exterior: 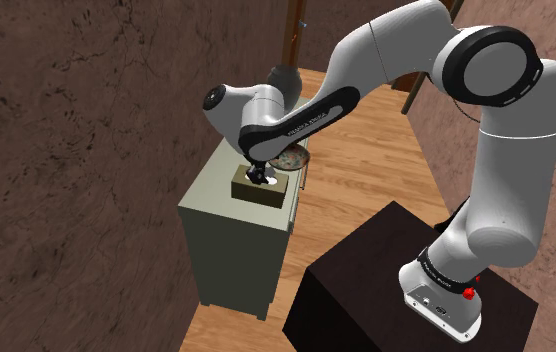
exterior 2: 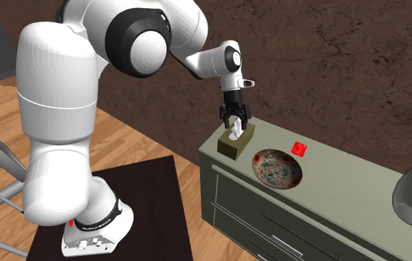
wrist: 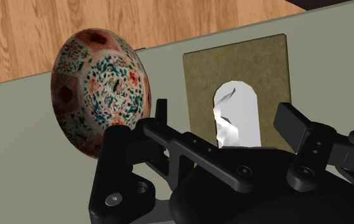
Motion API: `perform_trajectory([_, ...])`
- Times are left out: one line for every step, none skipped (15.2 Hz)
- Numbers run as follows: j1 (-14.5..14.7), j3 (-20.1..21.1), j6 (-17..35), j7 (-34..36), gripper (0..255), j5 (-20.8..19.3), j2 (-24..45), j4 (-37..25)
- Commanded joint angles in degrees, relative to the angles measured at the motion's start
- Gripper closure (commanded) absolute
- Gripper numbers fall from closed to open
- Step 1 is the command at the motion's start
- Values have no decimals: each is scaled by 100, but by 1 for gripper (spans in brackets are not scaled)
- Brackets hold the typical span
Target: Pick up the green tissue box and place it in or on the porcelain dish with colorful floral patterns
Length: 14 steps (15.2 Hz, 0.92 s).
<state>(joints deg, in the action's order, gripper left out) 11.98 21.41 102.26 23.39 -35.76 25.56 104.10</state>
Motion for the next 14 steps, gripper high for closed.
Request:
perform_trajectory([-7, -8, 41, 11, 0, -16, 17, 22])
perform_trajectory([-7, -8, 41, 11, 0, -16, 17, 22])
perform_trajectory([-7, -8, 41, 11, 0, -16, 17, 22])
perform_trajectory([-7, -8, 41, 11, 0, -16, 17, 22])
perform_trajectory([-7, -8, 41, 11, 0, -16, 17, 22])
perform_trajectory([-7, -8, 41, 11, 0, -16, 17, 22])
perform_trajectory([-7, -8, 40, 11, 0, -16, 17, 22])
perform_trajectory([-7, -8, 40, 11, 255, -16, 17, 22])
perform_trajectory([-7, -8, 40, 11, 255, -16, 17, 22])
perform_trajectory([-7, -8, 40, 11, 255, -16, 17, 22])
perform_trajectory([-7, -8, 40, 11, 255, -16, 17, 22])
perform_trajectory([-6, -8, 38, 10, 255, -15, 17, 20])
perform_trajectory([-5, -8, 37, 11, 255, -15, 19, 18])
perform_trajectory([-5, -9, 32, 6, 255, -16, 24, 5])
